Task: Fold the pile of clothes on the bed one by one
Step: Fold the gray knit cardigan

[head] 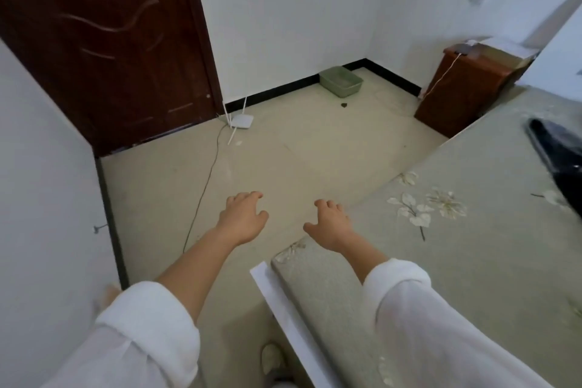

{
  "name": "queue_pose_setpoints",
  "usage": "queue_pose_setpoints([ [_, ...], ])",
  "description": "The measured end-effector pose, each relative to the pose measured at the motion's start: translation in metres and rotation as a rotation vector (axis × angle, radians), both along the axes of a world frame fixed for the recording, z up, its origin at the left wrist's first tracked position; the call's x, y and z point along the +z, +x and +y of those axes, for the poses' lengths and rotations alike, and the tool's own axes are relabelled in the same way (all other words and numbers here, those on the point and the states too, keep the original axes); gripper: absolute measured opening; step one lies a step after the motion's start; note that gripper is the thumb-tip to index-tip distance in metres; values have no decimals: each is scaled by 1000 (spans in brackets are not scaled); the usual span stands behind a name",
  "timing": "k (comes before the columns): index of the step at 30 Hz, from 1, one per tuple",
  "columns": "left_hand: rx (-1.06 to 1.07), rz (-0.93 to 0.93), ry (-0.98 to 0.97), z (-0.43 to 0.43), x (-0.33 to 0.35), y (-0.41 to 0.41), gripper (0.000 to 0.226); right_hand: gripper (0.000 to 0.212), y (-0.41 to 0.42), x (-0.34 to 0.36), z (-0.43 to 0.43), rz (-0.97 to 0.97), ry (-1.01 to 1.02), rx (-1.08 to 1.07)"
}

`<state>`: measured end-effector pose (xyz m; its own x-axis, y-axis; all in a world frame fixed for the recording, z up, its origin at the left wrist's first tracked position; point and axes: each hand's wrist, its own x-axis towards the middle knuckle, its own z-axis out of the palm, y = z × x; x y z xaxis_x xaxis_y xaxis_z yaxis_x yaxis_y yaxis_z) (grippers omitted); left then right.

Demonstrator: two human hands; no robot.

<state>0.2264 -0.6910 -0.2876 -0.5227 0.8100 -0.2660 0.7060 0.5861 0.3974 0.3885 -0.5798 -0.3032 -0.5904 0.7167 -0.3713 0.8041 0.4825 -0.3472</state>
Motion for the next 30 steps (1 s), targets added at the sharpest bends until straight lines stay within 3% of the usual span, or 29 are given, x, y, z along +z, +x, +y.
queue_pose_setpoints([
  [11,-16,-7,-17,151,9,-171,51,60,-186,8,142,-38,42,-9],
  [20,-344,272,-113,314,26,-306,50,53,-297,19,280,3,159,-241],
  [25,-604,363,-76,420,31,-302,49,50,-278,23,337,-39,164,-464],
  [30,-840,251,-90,516,16,-229,48,52,-215,21,381,-69,132,-725],
])
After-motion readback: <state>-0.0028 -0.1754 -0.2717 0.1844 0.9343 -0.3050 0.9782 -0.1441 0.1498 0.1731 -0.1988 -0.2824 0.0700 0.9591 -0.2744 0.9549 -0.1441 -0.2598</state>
